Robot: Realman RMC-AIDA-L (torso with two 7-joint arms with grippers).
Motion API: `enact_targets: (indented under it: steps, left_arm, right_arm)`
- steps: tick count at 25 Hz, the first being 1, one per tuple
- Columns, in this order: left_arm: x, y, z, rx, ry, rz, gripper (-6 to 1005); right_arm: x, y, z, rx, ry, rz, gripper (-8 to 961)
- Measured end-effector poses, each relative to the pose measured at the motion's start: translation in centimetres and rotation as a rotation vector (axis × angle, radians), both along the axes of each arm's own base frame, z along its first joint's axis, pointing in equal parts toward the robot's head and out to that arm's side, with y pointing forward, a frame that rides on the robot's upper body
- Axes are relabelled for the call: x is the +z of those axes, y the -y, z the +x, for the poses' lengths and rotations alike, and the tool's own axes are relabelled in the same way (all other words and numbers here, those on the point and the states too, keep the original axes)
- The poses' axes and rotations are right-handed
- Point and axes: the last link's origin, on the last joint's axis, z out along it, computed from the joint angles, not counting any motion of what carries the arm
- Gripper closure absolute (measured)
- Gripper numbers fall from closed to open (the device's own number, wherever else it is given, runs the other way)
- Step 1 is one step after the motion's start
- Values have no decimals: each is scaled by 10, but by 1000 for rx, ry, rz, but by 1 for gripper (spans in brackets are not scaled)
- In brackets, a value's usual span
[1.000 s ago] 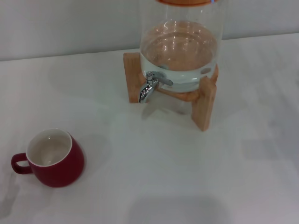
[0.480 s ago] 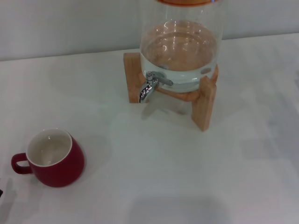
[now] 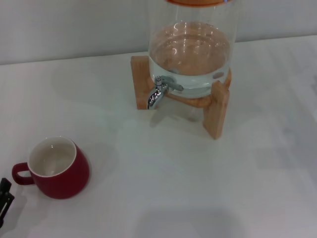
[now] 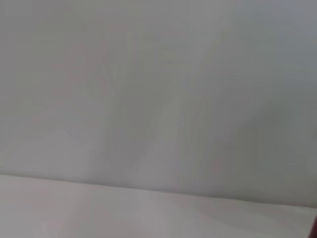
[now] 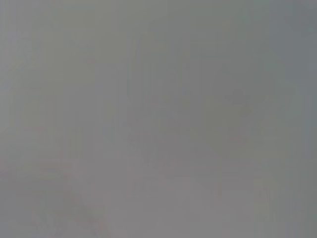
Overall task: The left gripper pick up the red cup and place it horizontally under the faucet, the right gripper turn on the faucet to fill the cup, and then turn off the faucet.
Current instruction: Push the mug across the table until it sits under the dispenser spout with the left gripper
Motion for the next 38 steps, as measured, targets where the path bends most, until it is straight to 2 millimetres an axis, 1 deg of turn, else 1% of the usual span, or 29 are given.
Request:
enact_targets:
  steps: [9,25,36,38]
  left_arm:
    - [-4,-2,4,-29,-8,-35,127]
    - [-3,-6,4,-40,-19,-39,146]
    - [-1,-10,4,-44,-22,-31,303]
    - [0,-10,4,-43,-23,-31,300]
  right_arm:
    - [1,0,-1,8,2,4,273]
    - [0,2,-2,13,0,8,273]
    - [0,4,-1,12,1,11,273]
    - [0,4,-1,12,1,11,273]
